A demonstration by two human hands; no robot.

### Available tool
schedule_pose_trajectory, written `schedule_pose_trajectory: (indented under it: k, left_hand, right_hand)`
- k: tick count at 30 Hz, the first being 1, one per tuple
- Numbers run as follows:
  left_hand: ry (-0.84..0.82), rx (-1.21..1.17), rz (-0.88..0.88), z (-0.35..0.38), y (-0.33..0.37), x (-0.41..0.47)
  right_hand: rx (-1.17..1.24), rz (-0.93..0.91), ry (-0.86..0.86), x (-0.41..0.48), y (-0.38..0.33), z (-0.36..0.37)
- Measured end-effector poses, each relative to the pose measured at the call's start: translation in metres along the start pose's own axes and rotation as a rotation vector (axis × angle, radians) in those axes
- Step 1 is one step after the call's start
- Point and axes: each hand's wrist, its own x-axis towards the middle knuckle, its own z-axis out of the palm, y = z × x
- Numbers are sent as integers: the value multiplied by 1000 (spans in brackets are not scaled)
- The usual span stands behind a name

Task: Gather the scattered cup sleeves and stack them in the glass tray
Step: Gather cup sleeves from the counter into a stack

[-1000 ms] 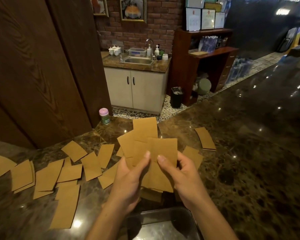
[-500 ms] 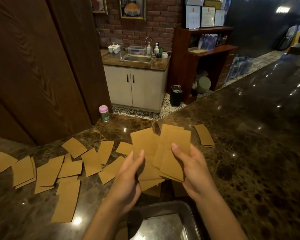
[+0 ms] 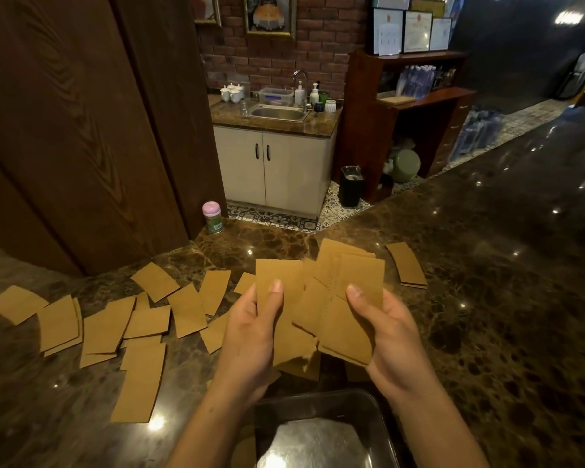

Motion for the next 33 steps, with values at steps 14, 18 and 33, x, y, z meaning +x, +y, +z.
schedule_pose_trajectory:
  k: [14,18,33]
  left_hand:
    - [-276,262,-51,-16,17,-1]
    - [131,-189,11,-2,9,4]
    - [28,157,145,9,13,6]
  right_hand:
    - [-529,-40,-299,23,-55,-6]
    - [-308,-179,-29,13,-37,9]
    - [-101,-184,-22,-7,-25,2]
